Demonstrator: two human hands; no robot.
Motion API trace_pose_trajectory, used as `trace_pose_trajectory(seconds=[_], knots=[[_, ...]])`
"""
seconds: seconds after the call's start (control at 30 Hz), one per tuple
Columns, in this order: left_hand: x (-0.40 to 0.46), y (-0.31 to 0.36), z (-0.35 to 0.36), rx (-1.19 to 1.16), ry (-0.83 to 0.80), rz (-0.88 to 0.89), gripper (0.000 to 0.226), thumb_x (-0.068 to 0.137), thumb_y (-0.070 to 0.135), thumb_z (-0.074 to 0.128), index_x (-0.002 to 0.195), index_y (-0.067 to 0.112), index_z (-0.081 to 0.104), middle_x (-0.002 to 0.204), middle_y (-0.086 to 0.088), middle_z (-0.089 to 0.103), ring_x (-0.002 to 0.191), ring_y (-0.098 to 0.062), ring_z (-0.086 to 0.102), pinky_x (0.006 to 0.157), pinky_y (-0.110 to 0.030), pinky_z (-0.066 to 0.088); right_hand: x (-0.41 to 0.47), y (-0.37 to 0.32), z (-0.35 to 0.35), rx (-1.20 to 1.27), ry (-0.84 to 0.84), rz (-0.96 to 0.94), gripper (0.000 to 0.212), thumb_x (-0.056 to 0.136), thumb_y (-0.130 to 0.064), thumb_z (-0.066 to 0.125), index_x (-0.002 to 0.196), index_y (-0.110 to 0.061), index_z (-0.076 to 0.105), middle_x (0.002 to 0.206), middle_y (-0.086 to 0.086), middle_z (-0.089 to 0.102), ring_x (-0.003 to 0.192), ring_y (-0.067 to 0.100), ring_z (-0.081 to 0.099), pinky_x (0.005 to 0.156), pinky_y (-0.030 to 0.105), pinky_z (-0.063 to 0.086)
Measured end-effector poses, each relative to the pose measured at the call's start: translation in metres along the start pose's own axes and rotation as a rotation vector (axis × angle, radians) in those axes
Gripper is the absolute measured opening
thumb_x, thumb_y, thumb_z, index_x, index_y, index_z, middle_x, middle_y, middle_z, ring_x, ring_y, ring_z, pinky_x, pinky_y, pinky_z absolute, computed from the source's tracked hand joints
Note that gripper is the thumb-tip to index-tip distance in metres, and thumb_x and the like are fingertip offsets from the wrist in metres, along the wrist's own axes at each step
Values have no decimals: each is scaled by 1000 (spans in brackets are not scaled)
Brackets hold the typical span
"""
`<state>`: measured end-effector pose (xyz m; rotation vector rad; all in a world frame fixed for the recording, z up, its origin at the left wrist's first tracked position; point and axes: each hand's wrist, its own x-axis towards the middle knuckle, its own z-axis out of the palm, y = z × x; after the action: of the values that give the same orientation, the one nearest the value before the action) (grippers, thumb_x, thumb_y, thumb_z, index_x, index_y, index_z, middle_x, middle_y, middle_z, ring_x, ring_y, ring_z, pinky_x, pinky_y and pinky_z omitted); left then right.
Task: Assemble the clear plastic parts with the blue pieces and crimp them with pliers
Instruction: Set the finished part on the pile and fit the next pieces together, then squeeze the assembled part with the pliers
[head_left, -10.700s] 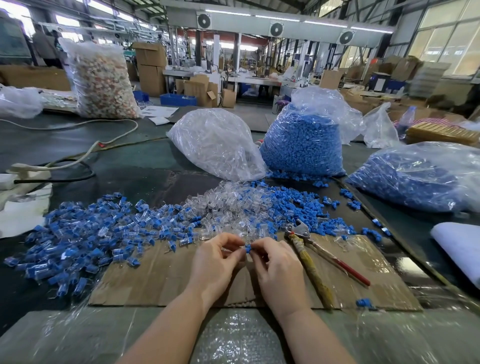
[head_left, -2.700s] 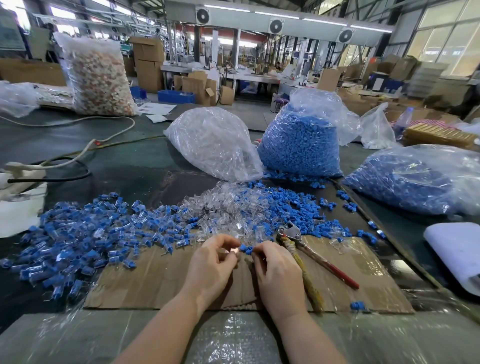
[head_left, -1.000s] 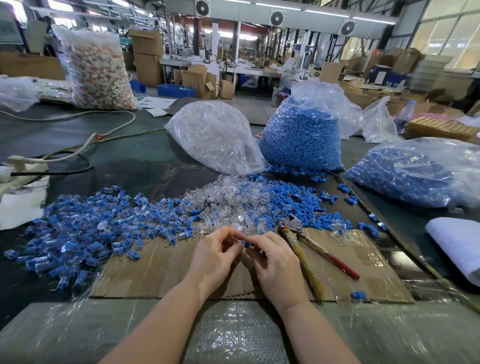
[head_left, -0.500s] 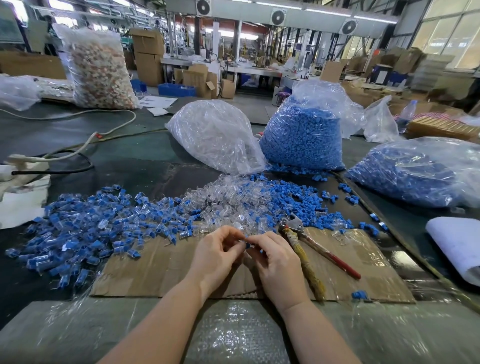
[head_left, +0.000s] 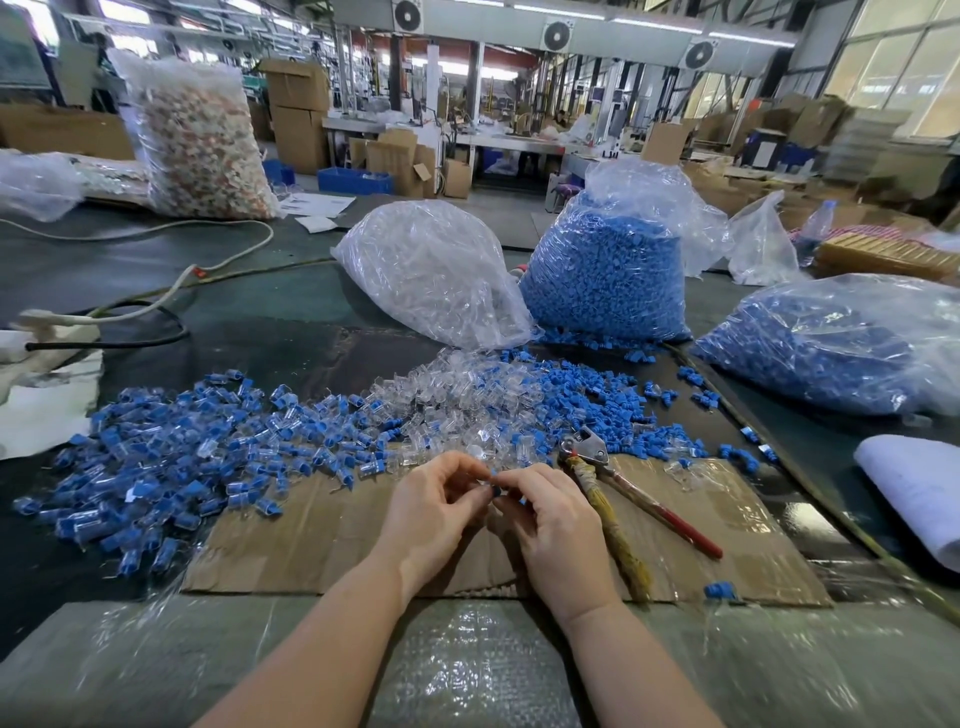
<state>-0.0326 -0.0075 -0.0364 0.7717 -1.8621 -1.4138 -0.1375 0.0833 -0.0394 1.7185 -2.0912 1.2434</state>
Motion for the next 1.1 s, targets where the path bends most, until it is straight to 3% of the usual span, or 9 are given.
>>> trace_pose_trajectory(seconds=[0.33,0.43,0.57,0.6,0.7,0.77,0.87,0.93,1.1], knots=[[2,-2,1,-32,-6,9,16,82,-2,65,82,14,64,70,-2,65,63,-5,60,62,-17,50,-1,-1,-2,-9,-36,21,16,83,-20,68,96,-12,70,89,-2,65,87,18,59,78,33,49],[2,-3,1,-88,4,-20,12,83,-2,65,85,10,63,71,-5,64,64,-8,61,62,-17,51,-1,-3,-3,-27,9,61,20,81,-13,71,100,-12,68,94,-2,64,93,16,58,85,30,47],[3,-4,1,-190,21,-82,10,84,-3,63,86,7,62,75,-11,63,68,-19,64,64,-22,54,1,-2,-15,-241,148,228,31,83,-21,69,112,-11,64,107,4,63,103,21,57,92,37,42],[3,-5,0,-190,22,-86,10,84,-2,63,87,8,63,75,-11,64,68,-19,65,64,-23,54,3,0,-19,-356,100,340,38,88,-30,63,121,-12,58,117,6,60,112,23,53,97,39,38],[3,-6,-2,-192,21,-89,9,85,0,63,89,8,63,75,-9,65,66,-17,66,63,-24,55,8,12,-37,-660,-270,743,67,91,-60,35,143,-18,28,145,10,36,133,27,33,109,50,26],[2,-6,-3,-199,21,-96,9,85,1,63,90,8,63,74,-9,66,66,-17,65,62,-24,55,6,18,-46,-688,-397,833,77,89,-67,29,147,-18,17,150,10,29,136,29,29,109,55,21],[2,-5,-4,-228,16,-116,9,86,2,62,92,8,63,72,-7,66,66,-16,65,62,-23,54,2,18,-48,-787,-392,721,62,94,-57,32,141,-17,28,140,9,40,125,27,40,101,46,35],[2,-4,-4,-251,12,-131,9,86,2,61,93,8,63,72,-7,67,66,-16,65,62,-24,55,2,14,-48,-827,-340,625,44,97,-46,33,125,-14,42,129,9,47,115,25,45,90,36,42],[4,-5,-7,-403,18,-173,8,87,0,59,92,5,63,67,-7,66,63,-18,62,61,-28,54,11,0,-57,-734,-362,489,36,99,-43,28,110,-14,46,115,8,52,103,23,49,85,30,42]])
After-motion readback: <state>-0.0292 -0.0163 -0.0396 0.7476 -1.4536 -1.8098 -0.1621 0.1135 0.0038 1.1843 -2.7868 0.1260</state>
